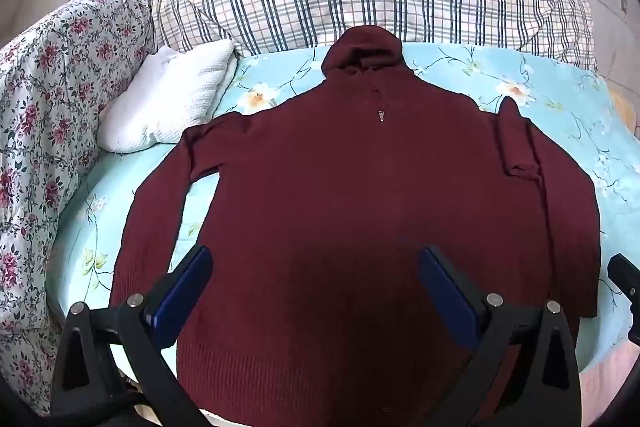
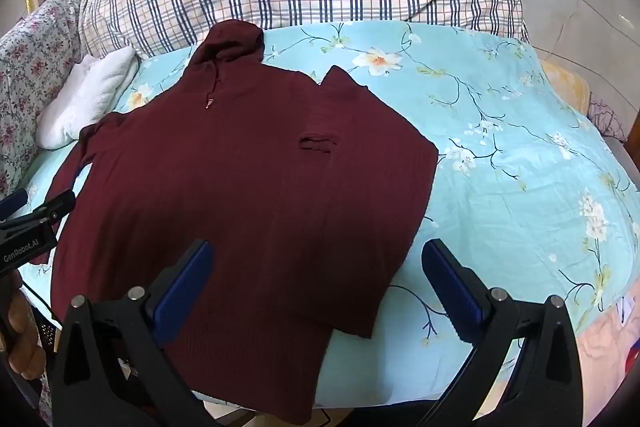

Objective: Fold large clothes

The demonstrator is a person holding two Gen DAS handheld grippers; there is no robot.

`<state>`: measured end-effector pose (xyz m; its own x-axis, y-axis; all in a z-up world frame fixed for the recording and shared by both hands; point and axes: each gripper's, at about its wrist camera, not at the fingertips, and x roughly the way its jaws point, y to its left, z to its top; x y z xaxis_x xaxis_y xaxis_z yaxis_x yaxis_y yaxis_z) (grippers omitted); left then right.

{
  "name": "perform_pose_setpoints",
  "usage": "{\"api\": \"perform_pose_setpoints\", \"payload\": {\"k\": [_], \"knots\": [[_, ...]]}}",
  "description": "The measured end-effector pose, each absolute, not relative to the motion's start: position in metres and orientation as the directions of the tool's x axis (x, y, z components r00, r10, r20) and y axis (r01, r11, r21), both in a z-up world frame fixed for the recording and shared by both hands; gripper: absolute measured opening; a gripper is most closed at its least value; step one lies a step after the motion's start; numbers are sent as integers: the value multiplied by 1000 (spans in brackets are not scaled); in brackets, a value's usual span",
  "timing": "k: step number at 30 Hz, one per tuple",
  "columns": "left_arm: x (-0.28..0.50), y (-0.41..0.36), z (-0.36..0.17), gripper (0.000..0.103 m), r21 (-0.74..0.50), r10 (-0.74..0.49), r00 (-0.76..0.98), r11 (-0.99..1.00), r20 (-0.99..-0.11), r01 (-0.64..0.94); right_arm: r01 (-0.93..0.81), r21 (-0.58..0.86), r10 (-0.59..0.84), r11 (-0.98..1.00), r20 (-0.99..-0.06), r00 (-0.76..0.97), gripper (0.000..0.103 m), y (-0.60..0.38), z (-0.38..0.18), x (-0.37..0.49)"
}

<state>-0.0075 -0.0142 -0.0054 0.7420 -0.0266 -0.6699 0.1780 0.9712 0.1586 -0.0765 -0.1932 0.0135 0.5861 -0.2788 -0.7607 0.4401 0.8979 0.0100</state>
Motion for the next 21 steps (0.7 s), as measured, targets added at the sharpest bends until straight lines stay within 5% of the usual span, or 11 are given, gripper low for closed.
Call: {"api": "perform_pose_setpoints", "payload": {"k": [21], "knots": [[2, -13, -13, 103, 180, 7, 737, 971, -675, 156, 429, 38, -239, 903, -783, 574, 103, -195, 4, -68]]}}
